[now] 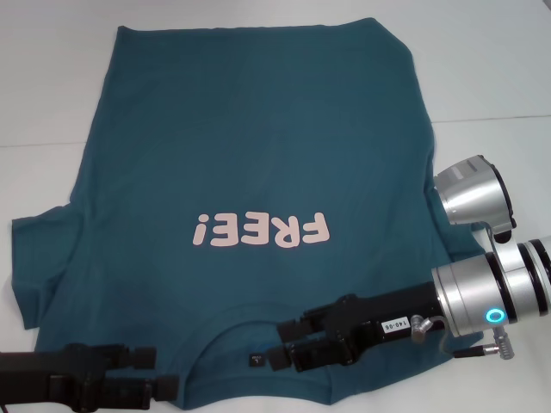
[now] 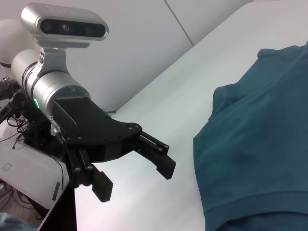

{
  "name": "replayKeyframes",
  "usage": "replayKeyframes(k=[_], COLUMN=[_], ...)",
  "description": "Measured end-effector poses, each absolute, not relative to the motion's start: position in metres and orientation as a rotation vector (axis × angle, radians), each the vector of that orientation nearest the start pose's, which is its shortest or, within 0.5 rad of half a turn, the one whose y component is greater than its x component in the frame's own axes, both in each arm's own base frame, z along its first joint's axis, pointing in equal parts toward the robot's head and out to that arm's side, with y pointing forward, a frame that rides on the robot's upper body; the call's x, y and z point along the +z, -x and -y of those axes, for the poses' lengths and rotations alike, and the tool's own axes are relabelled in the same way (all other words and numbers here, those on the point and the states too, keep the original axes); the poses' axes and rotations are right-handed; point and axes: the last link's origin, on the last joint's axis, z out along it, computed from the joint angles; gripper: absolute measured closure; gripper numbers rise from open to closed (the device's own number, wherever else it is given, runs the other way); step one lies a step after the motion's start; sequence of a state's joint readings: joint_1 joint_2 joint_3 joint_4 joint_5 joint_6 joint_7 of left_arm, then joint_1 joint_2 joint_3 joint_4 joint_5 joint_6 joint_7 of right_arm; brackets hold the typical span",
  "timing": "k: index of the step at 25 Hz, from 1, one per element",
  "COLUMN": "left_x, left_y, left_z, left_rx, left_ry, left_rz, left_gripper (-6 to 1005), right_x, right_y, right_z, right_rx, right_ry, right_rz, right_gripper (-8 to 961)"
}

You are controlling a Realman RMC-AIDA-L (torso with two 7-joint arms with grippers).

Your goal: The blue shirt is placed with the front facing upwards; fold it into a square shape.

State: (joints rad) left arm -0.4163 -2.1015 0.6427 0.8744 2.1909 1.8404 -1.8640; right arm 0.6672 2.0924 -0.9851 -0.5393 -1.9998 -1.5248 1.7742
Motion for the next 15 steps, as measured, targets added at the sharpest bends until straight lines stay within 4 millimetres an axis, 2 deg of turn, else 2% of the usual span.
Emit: replayKeyframes(k=[15], left_x=[0.0219], left_y=[0.2800], left_z=[-0.2759], left_rx=[-0.616], left_ry=[2.774], left_rz=[1.305], left_gripper=[65], right_x=[-0.0602], right_y=[-0.2162], right_z=[-0.3263], right_rx=[0.537], right_ry=[2.999], right_rz=[-1.096], right_gripper=[335])
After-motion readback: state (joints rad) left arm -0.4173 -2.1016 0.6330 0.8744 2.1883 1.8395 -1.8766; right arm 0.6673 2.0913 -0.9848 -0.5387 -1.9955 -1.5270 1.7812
